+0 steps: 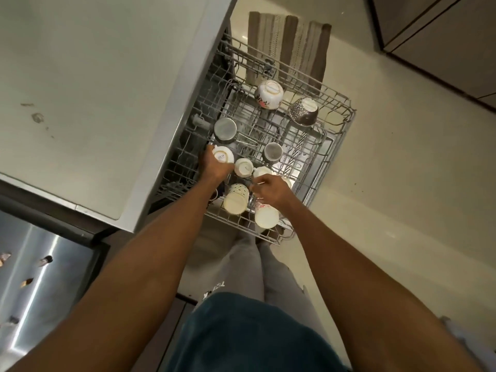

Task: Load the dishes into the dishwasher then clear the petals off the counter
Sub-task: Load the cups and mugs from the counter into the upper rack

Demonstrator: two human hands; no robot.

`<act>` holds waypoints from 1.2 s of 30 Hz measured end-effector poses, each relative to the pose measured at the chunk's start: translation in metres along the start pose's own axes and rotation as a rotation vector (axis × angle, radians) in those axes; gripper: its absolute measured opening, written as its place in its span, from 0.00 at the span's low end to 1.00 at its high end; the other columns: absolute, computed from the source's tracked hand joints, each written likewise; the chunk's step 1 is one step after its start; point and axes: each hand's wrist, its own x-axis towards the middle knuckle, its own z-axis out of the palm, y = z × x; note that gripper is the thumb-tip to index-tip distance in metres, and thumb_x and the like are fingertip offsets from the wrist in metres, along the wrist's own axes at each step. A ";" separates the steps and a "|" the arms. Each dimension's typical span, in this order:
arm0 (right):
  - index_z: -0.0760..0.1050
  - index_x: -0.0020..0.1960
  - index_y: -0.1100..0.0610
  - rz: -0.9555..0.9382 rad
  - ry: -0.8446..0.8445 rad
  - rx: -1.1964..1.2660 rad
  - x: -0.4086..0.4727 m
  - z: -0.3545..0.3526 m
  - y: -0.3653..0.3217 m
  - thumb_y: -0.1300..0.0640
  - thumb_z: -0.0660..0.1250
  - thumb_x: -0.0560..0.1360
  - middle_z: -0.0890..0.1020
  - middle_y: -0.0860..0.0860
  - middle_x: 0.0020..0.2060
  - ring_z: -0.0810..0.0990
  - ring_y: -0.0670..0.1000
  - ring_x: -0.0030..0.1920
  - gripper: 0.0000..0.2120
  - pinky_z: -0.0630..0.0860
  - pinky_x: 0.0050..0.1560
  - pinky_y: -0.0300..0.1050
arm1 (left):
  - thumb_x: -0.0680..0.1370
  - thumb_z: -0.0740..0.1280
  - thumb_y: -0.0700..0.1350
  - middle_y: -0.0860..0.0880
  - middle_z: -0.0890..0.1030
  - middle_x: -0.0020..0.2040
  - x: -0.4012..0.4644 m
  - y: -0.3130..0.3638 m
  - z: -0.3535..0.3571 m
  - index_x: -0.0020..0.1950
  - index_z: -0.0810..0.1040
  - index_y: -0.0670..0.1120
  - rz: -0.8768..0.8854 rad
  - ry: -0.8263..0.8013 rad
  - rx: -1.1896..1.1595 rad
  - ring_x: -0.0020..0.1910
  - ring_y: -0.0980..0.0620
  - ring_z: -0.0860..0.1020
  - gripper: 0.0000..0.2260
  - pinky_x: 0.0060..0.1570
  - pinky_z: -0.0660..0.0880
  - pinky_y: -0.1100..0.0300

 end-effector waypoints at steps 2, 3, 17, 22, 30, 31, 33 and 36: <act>0.81 0.60 0.57 0.001 -0.021 -0.023 0.008 0.001 0.001 0.57 0.74 0.77 0.84 0.54 0.55 0.83 0.57 0.57 0.13 0.80 0.62 0.58 | 0.62 0.81 0.41 0.43 0.74 0.66 0.023 -0.007 0.008 0.71 0.68 0.48 -0.038 0.021 0.029 0.62 0.42 0.76 0.40 0.56 0.80 0.48; 0.81 0.60 0.57 -0.002 -0.032 -0.034 0.012 0.001 0.000 0.57 0.74 0.77 0.84 0.54 0.55 0.83 0.57 0.57 0.13 0.80 0.62 0.57 | 0.62 0.82 0.42 0.43 0.73 0.67 0.033 -0.011 0.011 0.71 0.68 0.48 -0.047 0.025 0.052 0.63 0.42 0.76 0.41 0.58 0.79 0.46; 0.79 0.66 0.58 -0.007 -0.099 -0.117 0.060 0.015 -0.023 0.56 0.72 0.77 0.84 0.57 0.55 0.84 0.57 0.54 0.18 0.82 0.58 0.59 | 0.66 0.83 0.47 0.41 0.71 0.73 0.076 -0.033 0.042 0.77 0.62 0.43 -0.097 0.024 0.201 0.70 0.40 0.71 0.46 0.69 0.69 0.43; 0.79 0.64 0.56 -0.014 -0.130 -0.163 0.070 0.026 -0.028 0.56 0.71 0.78 0.84 0.57 0.56 0.84 0.56 0.55 0.16 0.82 0.59 0.58 | 0.65 0.83 0.47 0.41 0.69 0.74 0.085 -0.045 0.057 0.78 0.61 0.44 -0.111 0.035 0.181 0.71 0.40 0.70 0.48 0.69 0.68 0.40; 0.79 0.65 0.56 -0.030 -0.090 -0.205 0.065 0.011 -0.023 0.57 0.71 0.78 0.84 0.57 0.57 0.83 0.57 0.56 0.16 0.80 0.61 0.56 | 0.69 0.80 0.51 0.40 0.66 0.76 0.074 -0.033 0.044 0.79 0.58 0.44 -0.078 0.054 0.316 0.73 0.37 0.67 0.45 0.71 0.64 0.39; 0.79 0.65 0.57 -0.029 -0.077 -0.192 0.062 0.007 -0.022 0.57 0.71 0.78 0.84 0.57 0.57 0.83 0.57 0.55 0.16 0.81 0.61 0.55 | 0.71 0.78 0.50 0.40 0.64 0.78 0.068 -0.028 0.041 0.80 0.57 0.44 -0.065 0.064 0.349 0.75 0.37 0.65 0.44 0.72 0.63 0.40; 0.79 0.64 0.59 -0.027 -0.062 -0.146 0.054 -0.002 -0.020 0.60 0.70 0.79 0.84 0.58 0.55 0.83 0.55 0.54 0.14 0.82 0.56 0.51 | 0.75 0.75 0.50 0.40 0.60 0.80 0.057 -0.021 0.038 0.81 0.55 0.43 -0.041 0.095 0.392 0.77 0.38 0.62 0.41 0.75 0.60 0.43; 0.80 0.61 0.59 -0.053 -0.042 -0.139 0.041 -0.015 -0.012 0.61 0.68 0.80 0.84 0.56 0.54 0.83 0.55 0.53 0.11 0.81 0.52 0.50 | 0.78 0.71 0.48 0.41 0.58 0.81 0.035 -0.011 0.037 0.80 0.58 0.43 0.022 0.132 0.431 0.77 0.38 0.61 0.35 0.75 0.59 0.43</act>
